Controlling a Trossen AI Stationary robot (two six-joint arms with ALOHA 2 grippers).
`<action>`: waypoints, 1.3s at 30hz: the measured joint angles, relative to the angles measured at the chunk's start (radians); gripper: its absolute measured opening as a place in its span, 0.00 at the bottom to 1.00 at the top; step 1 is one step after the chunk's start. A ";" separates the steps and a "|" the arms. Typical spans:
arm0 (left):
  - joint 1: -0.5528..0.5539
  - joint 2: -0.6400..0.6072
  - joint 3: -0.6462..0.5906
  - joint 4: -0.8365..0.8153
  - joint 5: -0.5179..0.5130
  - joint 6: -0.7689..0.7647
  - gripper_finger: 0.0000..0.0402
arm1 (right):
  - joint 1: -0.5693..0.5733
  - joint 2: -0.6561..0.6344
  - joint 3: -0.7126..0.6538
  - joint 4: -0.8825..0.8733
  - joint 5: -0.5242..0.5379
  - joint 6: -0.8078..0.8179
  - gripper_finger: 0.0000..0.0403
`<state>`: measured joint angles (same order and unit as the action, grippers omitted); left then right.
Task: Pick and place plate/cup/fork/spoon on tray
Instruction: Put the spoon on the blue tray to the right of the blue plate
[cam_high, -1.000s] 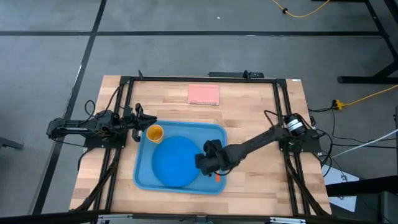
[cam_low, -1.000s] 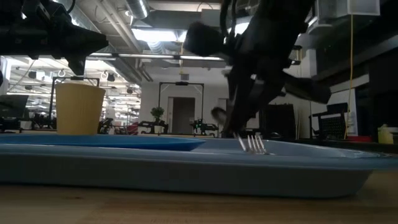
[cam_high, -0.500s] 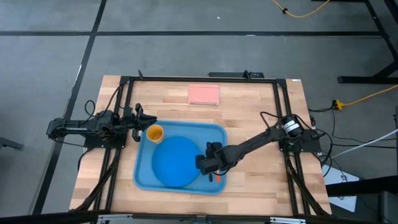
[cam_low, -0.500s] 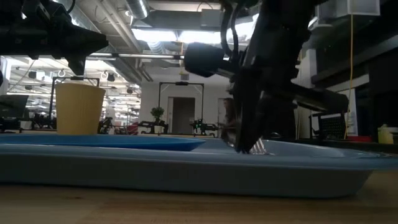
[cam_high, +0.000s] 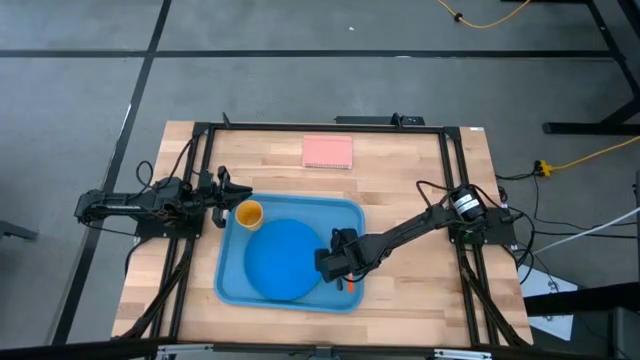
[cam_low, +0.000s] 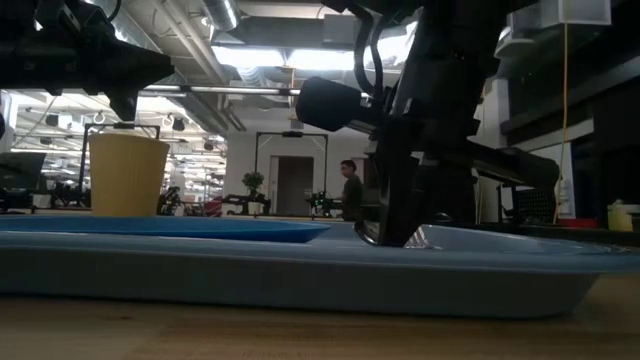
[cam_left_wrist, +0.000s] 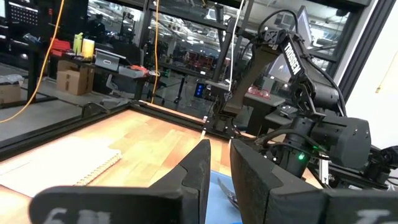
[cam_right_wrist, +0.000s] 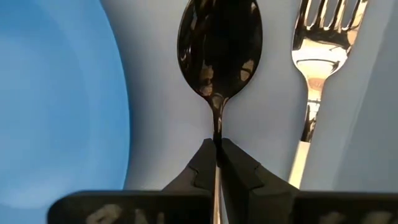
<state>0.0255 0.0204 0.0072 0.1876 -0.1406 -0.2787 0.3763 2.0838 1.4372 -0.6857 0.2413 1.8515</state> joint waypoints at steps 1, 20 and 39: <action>0.000 0.000 0.000 0.000 0.000 0.000 0.14 | 0.000 0.000 0.000 0.000 0.001 -0.001 0.03; 0.000 0.000 0.000 0.000 0.000 0.000 0.14 | 0.000 0.000 0.000 -0.009 0.004 -0.023 0.06; 0.000 0.000 0.000 0.000 0.000 0.000 0.14 | 0.000 0.000 0.000 -0.005 0.003 -0.027 0.07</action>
<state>0.0256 0.0204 0.0074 0.1878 -0.1406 -0.2788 0.3759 2.0838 1.4372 -0.6907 0.2443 1.8240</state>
